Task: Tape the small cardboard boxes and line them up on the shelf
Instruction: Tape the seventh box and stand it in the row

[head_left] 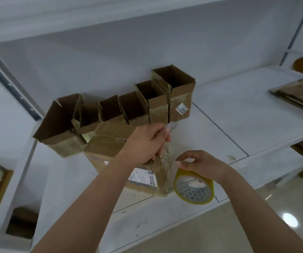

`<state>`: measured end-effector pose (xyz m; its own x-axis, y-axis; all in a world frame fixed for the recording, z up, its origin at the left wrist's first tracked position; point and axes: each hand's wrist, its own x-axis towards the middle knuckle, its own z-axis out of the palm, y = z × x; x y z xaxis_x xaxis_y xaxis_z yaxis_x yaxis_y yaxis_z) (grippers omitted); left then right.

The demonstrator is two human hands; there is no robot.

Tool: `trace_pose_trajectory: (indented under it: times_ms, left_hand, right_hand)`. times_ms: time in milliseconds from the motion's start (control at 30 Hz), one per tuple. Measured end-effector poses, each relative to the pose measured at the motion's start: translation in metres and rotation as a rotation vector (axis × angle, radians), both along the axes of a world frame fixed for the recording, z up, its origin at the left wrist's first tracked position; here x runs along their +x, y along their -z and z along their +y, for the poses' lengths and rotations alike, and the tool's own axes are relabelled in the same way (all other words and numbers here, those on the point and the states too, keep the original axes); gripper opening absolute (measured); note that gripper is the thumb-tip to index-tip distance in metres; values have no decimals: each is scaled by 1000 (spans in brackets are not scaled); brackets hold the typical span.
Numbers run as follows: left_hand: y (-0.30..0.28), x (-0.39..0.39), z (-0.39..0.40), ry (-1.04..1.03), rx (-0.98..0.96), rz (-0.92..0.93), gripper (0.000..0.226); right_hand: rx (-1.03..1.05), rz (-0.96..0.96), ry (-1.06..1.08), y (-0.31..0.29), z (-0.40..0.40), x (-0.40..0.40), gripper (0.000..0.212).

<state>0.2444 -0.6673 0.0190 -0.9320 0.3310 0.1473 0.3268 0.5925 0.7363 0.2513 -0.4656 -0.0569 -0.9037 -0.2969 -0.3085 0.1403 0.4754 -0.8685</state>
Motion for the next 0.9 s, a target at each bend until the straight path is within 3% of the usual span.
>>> trace_pose_trajectory:
  times_ms: [133,200,267,433,600,700,767,833,900]
  left_hand:
    - [-16,-2,-2,138,-100,-167,32]
    - [-27,-4,0,195,-196,-258,31]
    - [-37,-7,7,219,-343,-300,31]
    - [-49,-9,42,176,-1008,-146,33]
    - [-38,1,67,78,-1299,47,34]
    - [-35,0,60,83,-1175,63,31]
    - [-37,-3,44,73,-876,-29,25]
    - [-36,0,32,-28,-614,15,19]
    - [-24,6,31,-161,-592,109,25]
  right_hand:
    - [-85,2,2,-3,8,2,31]
    - [-107,-6,24,-4,15,4,16]
    - [-110,2,45,-5,18,6,15]
    - [-64,48,106,-14,18,9,18]
    - [56,114,148,-22,12,13,25]
    - [32,80,163,-23,9,15,25]
    - [34,65,176,-22,10,15,22]
    - [21,49,177,-20,9,15,21]
    - [3,23,168,-18,6,15,21]
